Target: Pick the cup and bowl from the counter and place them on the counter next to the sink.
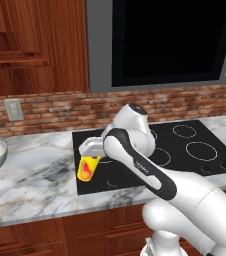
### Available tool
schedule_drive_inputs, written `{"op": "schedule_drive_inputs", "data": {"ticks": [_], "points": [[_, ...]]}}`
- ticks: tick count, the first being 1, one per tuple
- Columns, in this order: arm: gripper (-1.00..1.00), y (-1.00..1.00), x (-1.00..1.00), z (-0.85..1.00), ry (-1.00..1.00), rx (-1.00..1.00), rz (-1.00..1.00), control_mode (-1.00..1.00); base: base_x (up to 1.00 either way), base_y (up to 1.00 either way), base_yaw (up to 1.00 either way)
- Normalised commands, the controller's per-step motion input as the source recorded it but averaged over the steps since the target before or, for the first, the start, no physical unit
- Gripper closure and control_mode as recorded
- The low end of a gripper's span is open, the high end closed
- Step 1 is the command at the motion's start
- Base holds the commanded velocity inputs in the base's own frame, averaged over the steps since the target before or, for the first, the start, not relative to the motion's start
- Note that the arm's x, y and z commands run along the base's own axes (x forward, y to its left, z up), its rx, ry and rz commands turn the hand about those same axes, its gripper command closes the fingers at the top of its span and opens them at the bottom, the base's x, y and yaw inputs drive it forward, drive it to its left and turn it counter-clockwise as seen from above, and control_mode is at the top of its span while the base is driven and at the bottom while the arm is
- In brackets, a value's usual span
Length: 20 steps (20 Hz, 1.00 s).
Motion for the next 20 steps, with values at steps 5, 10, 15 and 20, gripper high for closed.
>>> {"op": "schedule_drive_inputs", "data": {"ticks": [5,10,15,20], "points": [[1.00,-0.55,-0.24,0.04,0.03,-0.01,0.00,-1.00,0.00,0.00,0.00],[1.00,-0.56,-0.27,0.03,0.00,-0.01,-0.01,-1.00,0.00,0.00,0.00],[1.00,-0.55,-0.42,0.00,0.00,-0.01,-0.05,-1.00,0.00,0.00,0.00],[1.00,-0.55,-0.39,0.01,0.00,-0.01,-0.10,-1.00,0.00,0.00,0.00]]}}
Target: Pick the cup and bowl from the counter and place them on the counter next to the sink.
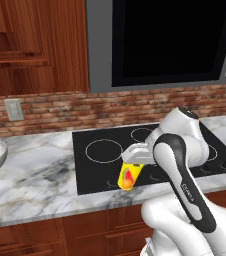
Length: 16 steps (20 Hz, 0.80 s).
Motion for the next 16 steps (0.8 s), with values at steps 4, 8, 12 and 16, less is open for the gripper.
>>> {"op": "schedule_drive_inputs", "data": {"ticks": [4,8,12,16], "points": [[1.00,-0.59,-0.34,0.00,0.00,-0.01,-0.15,-1.00,0.00,0.00,0.00],[1.00,-0.56,-0.20,0.07,0.00,-0.01,-0.16,-1.00,0.00,0.00,0.00],[1.00,-0.51,-0.03,0.16,0.00,-0.01,-0.18,-1.00,0.00,0.00,0.00],[1.00,-0.51,-0.03,0.09,0.03,-0.05,-0.15,-1.00,0.00,0.00,0.00]]}}
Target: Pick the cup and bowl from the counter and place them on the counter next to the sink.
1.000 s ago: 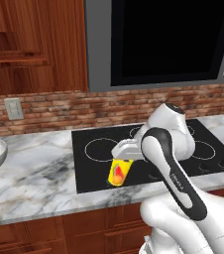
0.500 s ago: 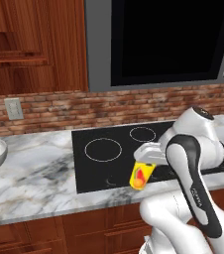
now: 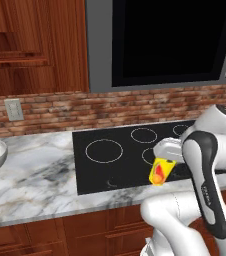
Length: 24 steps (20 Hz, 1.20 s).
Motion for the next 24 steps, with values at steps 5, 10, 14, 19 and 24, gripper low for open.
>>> {"op": "schedule_drive_inputs", "data": {"ticks": [5,10,14,19,24], "points": [[1.00,-0.36,-0.01,0.00,0.06,-0.08,-0.11,-1.00,0.00,0.00,0.00],[1.00,-0.12,-0.07,0.00,0.04,-0.13,-0.06,-1.00,0.00,0.00,0.00],[1.00,0.00,-0.04,0.00,0.00,-0.11,0.00,-1.00,0.00,0.00,0.00],[1.00,0.00,0.00,0.00,0.00,-0.03,0.00,-1.00,0.00,0.00,0.00],[1.00,0.00,0.00,0.00,0.00,0.00,0.00,-1.00,0.00,0.00,0.00]]}}
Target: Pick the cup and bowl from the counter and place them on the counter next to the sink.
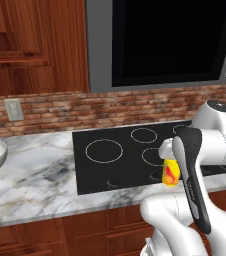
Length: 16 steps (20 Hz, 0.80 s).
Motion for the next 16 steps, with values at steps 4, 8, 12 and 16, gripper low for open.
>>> {"op": "schedule_drive_inputs", "data": {"ticks": [4,8,12,16], "points": [[1.00,0.00,0.00,0.00,0.00,0.00,0.00,-1.00,0.00,0.00,0.00],[1.00,0.00,0.00,0.00,0.00,0.00,0.00,-1.00,0.00,0.00,0.00],[1.00,0.00,0.00,0.00,0.00,0.00,0.00,1.00,0.00,0.00,0.00],[1.00,0.00,0.00,0.00,0.00,0.00,0.00,1.00,-0.10,0.01,0.00]]}}
